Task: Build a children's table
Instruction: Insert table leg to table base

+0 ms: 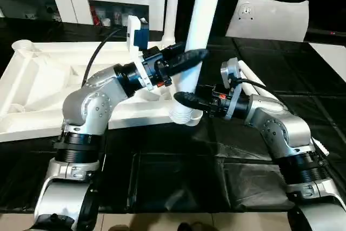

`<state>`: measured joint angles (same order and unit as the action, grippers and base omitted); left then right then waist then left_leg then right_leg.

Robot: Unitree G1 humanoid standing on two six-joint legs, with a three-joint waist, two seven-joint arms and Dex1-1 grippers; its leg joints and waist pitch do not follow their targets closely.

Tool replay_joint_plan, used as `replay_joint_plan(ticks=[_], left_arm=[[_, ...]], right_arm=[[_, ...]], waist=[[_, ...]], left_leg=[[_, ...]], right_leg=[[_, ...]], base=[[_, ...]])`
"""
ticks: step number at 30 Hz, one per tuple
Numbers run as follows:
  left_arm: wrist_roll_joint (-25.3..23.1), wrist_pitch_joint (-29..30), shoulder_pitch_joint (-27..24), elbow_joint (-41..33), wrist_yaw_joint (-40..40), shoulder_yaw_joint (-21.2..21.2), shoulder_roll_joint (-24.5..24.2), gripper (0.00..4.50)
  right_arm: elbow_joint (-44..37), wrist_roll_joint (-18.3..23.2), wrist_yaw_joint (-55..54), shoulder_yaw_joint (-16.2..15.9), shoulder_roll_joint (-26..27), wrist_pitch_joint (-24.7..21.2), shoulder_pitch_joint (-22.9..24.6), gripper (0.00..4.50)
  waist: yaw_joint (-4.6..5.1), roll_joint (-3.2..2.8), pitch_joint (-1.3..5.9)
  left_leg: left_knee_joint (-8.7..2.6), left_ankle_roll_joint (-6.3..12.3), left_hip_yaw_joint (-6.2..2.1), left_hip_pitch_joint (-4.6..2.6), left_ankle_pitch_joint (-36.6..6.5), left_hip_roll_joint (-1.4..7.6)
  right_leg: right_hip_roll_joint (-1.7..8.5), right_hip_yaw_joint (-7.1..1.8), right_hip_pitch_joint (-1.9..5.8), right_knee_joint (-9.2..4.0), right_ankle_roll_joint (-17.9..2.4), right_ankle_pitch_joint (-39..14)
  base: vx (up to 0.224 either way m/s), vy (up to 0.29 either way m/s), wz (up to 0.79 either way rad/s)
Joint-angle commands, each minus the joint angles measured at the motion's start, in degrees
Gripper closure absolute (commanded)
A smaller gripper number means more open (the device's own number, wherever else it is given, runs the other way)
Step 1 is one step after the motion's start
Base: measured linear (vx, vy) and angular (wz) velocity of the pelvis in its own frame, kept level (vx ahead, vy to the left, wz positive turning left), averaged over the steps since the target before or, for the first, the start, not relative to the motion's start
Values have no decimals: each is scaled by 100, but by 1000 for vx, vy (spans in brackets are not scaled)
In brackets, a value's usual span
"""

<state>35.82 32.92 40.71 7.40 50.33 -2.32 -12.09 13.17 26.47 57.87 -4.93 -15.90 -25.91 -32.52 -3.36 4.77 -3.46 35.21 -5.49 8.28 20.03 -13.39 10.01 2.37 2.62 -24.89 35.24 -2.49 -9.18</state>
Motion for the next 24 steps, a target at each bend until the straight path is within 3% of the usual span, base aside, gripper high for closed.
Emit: replay_joint_plan(ticks=[1,13,15,19,24], left_arm=[[-30,24,85,-33,-35,85,52,258],[-68,-70,126,-51,-188,23,84,261],[-57,-65,127,-71,-192,15,80,261],[-28,-64,104,-167,-79,33,25,261],[32,-2,82,-267,130,94,-91,263]], right_arm=[[-36,-56,-110,108,-32,70,-62,262],[-7,-45,-165,136,-29,48,-115,262],[-6,4,-183,173,-15,-2,-131,192],[40,113,-159,259,-13,-51,-194,171],[7,289,8,245,-130,-436,-277,122]], waist=[[-12,-43,446],[-14,-40,439],[-11,-37,441],[-13,-37,442],[-7,-28,440]], left_leg=[[-334,520,29,56,341,210],[-335,450,29,64,198,201],[-335,460,27,68,213,197],[-333,432,30,63,194,197],[-332,498,30,61,258,201]], right_leg=[[459,-253,525,-312,-1124,-666],[452,-251,520,-342,-1020,-919],[448,-251,522,-340,-1016,-911],[447,-249,513,-346,-988,-982],[447,-248,514,-327,-1025,-873]], base=[[0,0,0],[0,0,0],[0,0,0],[0,0,0],[0,0,0]])
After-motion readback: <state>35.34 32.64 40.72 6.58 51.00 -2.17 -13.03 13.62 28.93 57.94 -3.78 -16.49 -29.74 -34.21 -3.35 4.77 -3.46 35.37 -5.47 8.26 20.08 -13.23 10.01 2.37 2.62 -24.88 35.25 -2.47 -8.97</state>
